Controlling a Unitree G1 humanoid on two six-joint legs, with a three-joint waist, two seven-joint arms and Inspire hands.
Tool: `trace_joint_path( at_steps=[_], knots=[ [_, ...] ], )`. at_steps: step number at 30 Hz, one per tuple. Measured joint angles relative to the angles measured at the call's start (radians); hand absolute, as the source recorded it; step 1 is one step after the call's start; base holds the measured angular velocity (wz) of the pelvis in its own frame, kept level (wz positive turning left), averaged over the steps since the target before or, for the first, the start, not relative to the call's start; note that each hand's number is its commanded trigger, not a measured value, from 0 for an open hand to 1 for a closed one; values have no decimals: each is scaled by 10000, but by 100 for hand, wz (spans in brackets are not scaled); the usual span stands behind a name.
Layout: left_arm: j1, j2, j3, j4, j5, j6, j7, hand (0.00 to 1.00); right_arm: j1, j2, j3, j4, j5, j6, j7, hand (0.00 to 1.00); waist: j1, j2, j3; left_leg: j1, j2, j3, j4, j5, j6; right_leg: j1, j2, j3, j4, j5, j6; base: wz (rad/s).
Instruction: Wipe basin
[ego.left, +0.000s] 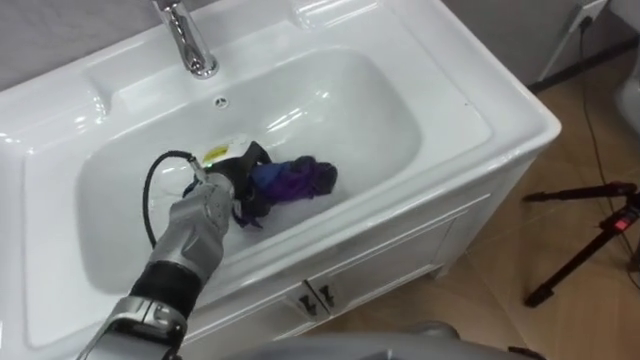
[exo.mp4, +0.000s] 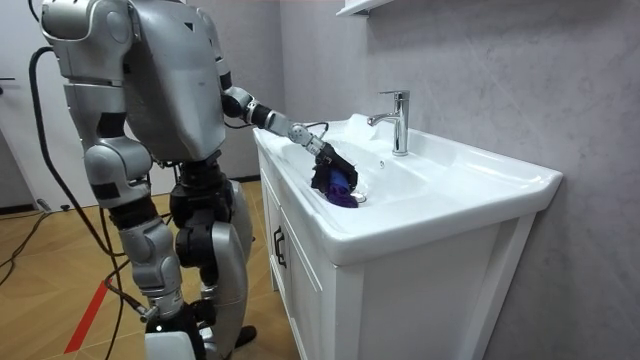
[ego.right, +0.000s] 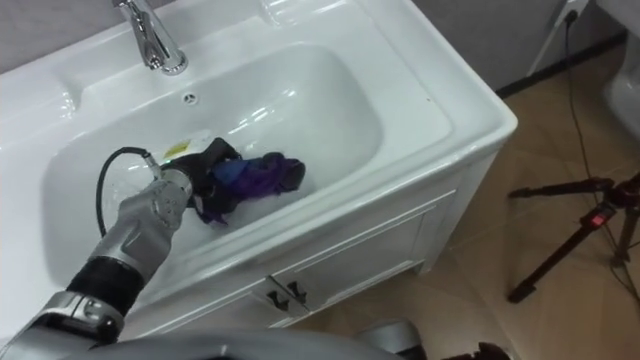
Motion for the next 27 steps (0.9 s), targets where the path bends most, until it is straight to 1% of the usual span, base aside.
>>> trace_joint_path(
  at_steps=[1, 2, 4, 5, 6, 7, 8, 10, 11, 15, 18, 20, 22, 24, 25, 26, 27],
  knots=[
    [28, 30, 65, 26, 84, 0, 24, 100, 13, -1, -2, -6, -141, 29, 2, 0, 6, 10, -10, -4, 2, 0, 10, 0, 0, -6, 2, 10, 3, 0, 0, 0],
    [200, 114, 190, 73, 156, 0, 79, 100, 25, -2, -32, -23, -433, 142, 1, 0, 4, 28, -47, -18, 5, 7, 19, 0, 0, 0, 3, 6, 1, 1, -1, 0],
    [327, 235, 331, 166, 151, 1, 157, 100, 51, -3, -182, -45, -590, 319, 29, 0, 9, 44, -102, 9, 13, 13, 20, 0, 0, 40, 8, 3, -16, 0, -2, 0],
    [391, 269, 482, 195, 183, 4, 167, 100, 50, -2, -355, -58, -760, 404, 67, 0, 35, 50, -120, 27, 14, 19, 17, 0, -1, 53, 10, 5, -27, -1, -3, 0],
    [437, 269, 596, 201, 246, 7, 174, 100, 50, -1, -464, -64, -831, 403, 89, 0, 50, 52, -121, 44, 15, 22, 15, 0, -1, 63, 13, 12, -31, -1, -4, -6],
    [487, 272, 795, 253, 400, 11, 204, 100, 78, -1, -706, -95, -958, 405, 137, 0, 154, 53, -121, 134, 29, 91, 1, 0, -1, 83, 28, 68, -31, 0, -7, -17],
    [485, 269, 998, 409, 593, 9, 278, 100, 119, -9, -813, -96, -1142, 419, 139, 0, 341, 50, -127, 195, 46, 156, -6, 0, -1, 123, 45, 126, -29, 12, -26, -18],
    [414, 278, 1333, 746, 937, 12, 438, 100, 125, -32, -855, -101, -1229, 520, 134, 0, 441, 53, -187, 224, 60, 155, -3, -1, -3, 139, 55, 132, -26, 19, -37, -6],
    [354, 290, 1503, 942, 981, 23, 587, 100, 118, -49, -866, -139, -1283, 587, 133, 0, 507, 59, -190, 272, 64, 153, -4, -1, -3, 146, 58, 137, -17, 21, -40, 0],
    [340, 453, 1615, 1115, 986, 24, 835, 100, 86, -83, -1074, -258, -1323, 615, 125, 0, 541, 98, -193, 311, 79, 154, -5, -18, -30, 208, 76, 159, -11, 24, -45, -1],
    [316, 716, 1641, 1191, 1130, 24, 805, 100, 81, -109, -1181, -427, -1480, 715, 130, 0, 540, 200, -188, 323, 108, 198, -22, -45, -65, 95, 117, 262, -8, 6, -54, -8],
    [308, 939, 1666, 1174, 1462, 89, 639, 100, 128, -109, -1253, -500, -1739, 831, 145, 0, 520, 303, -182, 310, 136, 256, -24, -56, -79, 71, 148, 345, -14, 12, -63, -9],
    [298, 1028, 1666, 1221, 1559, 194, 483, 100, 189, -112, -1276, -561, -1923, 936, 146, 0, 499, 403, -183, 300, 140, 276, -42, -58, -83, 69, 154, 365, -22, 12, -63, -3],
    [197, 1077, 1668, 1269, 1556, 221, 301, 100, 200, -113, -1354, -563, -1931, 1034, 145, 0, 498, 491, -194, 272, 140, 274, -43, -58, -83, 66, 154, 364, 5, 16, -69, 0],
    [109, 1112, 1672, 1361, 1542, 227, 193, 100, 203, -134, -1374, -563, -1904, 1038, 143, 0, 510, 538, -209, 262, 142, 275, -40, -57, -83, 56, 155, 364, -1, 16, -69, 0],
    [51, 1165, 1675, 1380, 1541, 233, 34, 100, 204, -175, -1383, -620, -1901, 1038, 149, 0, 528, 591, -241, 247, 147, 277, -28, -57, -83, 15, 156, 375, 0, 18, -74, -4],
    [36, 1205, 1677, 1383, 1540, 241, -39, 100, 205, -194, -1408, -677, -1901, 1032, 154, 0, 531, 614, -251, 236, 148, 278, -14, -57, -84, -21, 155, 389, 4, 20, -77, -6]
  ],
)
